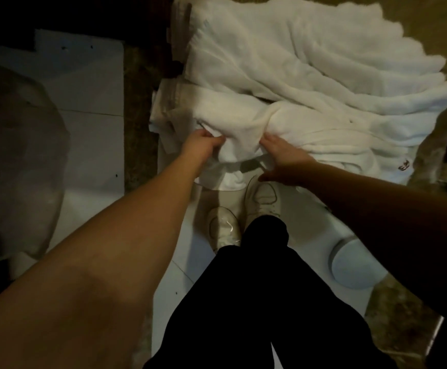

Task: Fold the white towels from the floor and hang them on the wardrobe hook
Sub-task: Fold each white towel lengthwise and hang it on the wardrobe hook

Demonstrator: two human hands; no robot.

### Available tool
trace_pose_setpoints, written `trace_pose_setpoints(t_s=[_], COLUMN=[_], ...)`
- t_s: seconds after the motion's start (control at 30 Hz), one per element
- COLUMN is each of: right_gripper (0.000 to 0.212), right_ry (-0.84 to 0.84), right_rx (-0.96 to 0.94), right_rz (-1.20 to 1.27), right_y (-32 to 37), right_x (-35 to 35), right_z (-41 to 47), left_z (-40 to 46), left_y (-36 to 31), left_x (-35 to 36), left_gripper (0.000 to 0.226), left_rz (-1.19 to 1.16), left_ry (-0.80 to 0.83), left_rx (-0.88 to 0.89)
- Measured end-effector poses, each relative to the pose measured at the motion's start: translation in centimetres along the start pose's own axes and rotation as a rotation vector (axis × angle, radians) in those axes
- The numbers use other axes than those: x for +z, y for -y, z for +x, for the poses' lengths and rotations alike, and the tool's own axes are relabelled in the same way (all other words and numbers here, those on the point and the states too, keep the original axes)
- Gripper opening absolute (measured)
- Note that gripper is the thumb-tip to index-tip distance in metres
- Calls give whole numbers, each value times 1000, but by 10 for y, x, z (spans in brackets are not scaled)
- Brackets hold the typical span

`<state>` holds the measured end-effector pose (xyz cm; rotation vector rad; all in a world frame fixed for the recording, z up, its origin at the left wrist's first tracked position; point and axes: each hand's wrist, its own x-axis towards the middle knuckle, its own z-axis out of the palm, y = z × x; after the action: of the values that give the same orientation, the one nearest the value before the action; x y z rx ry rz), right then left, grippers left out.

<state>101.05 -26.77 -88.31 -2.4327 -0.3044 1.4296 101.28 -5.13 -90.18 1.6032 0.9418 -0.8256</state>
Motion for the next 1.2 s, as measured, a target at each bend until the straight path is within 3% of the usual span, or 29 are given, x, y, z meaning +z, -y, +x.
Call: trace_pose_setpoints(t_s=[0.13, 0.27, 0.43, 0.57, 0.73, 0.87, 1.0, 1.07, 1.13, 1.2], right_gripper=[109, 96, 94, 68, 27, 20, 18, 21, 22, 21], right_ry=[-23, -180, -357, -527, -683, -661, -710, -728, -719, -717], right_rx=[47, -21, -123, -75, -99, -122, -164, -183, -198, -230], right_rz=[79, 181, 267, 252, 303, 554, 629, 608, 587, 592], right_y=[8, 41, 91, 116, 127, 135, 149, 157, 164, 172], right_x=[-5, -14, -36, -68, -122, -174, -225, -246, -261, -274], right_z=[-9, -53, -120, -167, -233, -290, -351, -383, -413, -441], left_z=[-29, -79, -153, -212, -275, -335, -397, -425, -454, -484], left_y=[-7, -21, -61, -105, -152, -188, -230, -250, -270, -289], left_x=[-11, -29, -38, -33, -33, -34, -43, -51, -58, -64], left_gripper=[13, 9, 14, 14, 12, 14, 14, 36, 62, 62], left_rz=[-217, -462, -544, -576, -456, -394, -185, 15, 261, 439], left_ry=[131, 191, 195, 225, 214, 218, 39, -30, 5, 97], left_rx=[-35, -55, -73, -104, -47, 71, 358, 525, 686, 797])
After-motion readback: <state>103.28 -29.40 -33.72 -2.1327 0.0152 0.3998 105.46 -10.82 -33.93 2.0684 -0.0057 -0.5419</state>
